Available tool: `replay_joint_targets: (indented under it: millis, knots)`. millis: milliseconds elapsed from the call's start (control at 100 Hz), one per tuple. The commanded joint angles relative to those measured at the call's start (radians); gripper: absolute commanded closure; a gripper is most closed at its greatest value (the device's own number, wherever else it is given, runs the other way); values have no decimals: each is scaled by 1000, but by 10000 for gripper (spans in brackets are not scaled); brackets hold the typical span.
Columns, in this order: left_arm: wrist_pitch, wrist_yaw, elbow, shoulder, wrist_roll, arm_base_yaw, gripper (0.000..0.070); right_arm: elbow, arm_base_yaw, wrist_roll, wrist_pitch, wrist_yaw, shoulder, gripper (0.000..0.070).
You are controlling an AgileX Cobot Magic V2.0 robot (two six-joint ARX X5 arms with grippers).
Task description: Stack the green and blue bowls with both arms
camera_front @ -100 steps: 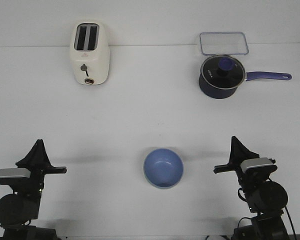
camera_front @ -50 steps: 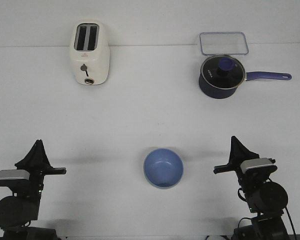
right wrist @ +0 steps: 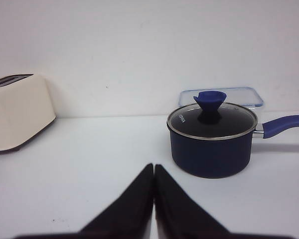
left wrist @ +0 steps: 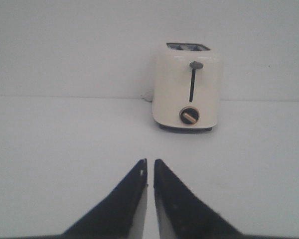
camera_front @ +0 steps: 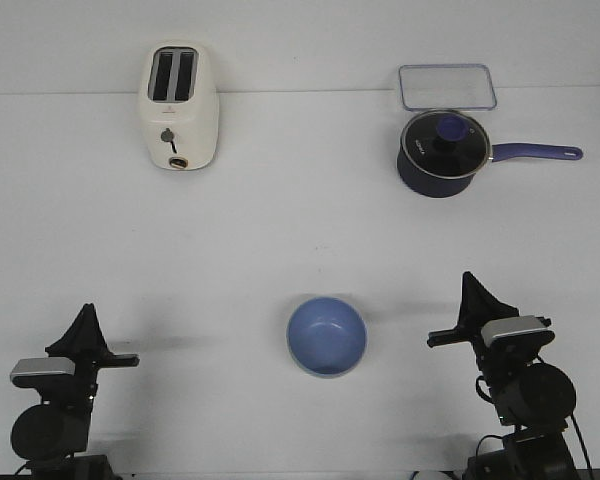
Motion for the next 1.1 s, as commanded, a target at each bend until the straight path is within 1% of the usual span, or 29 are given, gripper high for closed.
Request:
replay_joint_targets:
  millis: [0,180,1090]
  knots:
    - [22,1,-23,-22,-10,3,685,-2,1,-6,14,1,0,700]
    - [42,1,-85,-21,-9,3,685,-2,1,-6,14,1,0,700]
    - [50,1,-84,-19,-10,3,685,-2,1,-6,14,1,0,700]
